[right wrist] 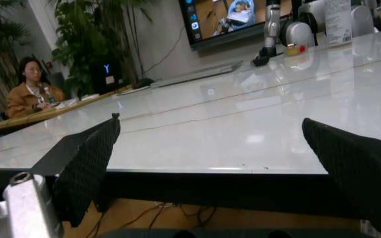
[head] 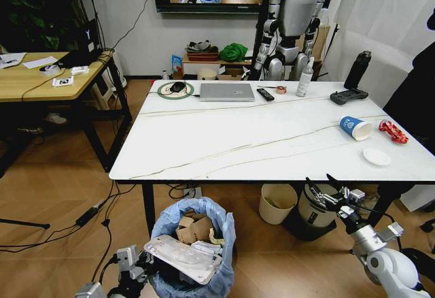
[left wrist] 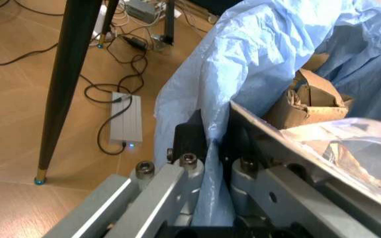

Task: Pick up the trash bin and place the trash from the table into it.

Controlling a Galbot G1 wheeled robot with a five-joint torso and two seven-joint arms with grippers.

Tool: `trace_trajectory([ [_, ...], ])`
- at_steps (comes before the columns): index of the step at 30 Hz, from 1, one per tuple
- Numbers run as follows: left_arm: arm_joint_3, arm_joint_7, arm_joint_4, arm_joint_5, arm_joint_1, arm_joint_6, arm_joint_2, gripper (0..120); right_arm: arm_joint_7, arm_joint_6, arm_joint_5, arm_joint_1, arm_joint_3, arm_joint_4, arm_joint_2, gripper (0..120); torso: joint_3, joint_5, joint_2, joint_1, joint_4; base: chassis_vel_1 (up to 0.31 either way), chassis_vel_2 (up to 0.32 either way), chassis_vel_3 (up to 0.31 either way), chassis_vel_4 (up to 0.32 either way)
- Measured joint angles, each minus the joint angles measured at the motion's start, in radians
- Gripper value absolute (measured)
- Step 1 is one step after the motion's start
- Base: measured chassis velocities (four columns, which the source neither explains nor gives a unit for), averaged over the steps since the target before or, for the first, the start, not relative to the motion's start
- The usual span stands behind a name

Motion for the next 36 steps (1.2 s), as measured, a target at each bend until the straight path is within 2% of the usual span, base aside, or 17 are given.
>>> trace_trajectory([
  [36, 0.012, 0.000, 0.003, 0.019, 0.005, 0.000, -0.013, 0, -0.026, 0.012, 0.035, 0.007, 0.013, -0.024, -0.006, 100, 0.000, 0.0001, 0.000, 0.000, 0.0000, -0.053, -0.053, 0.056, 0.054],
])
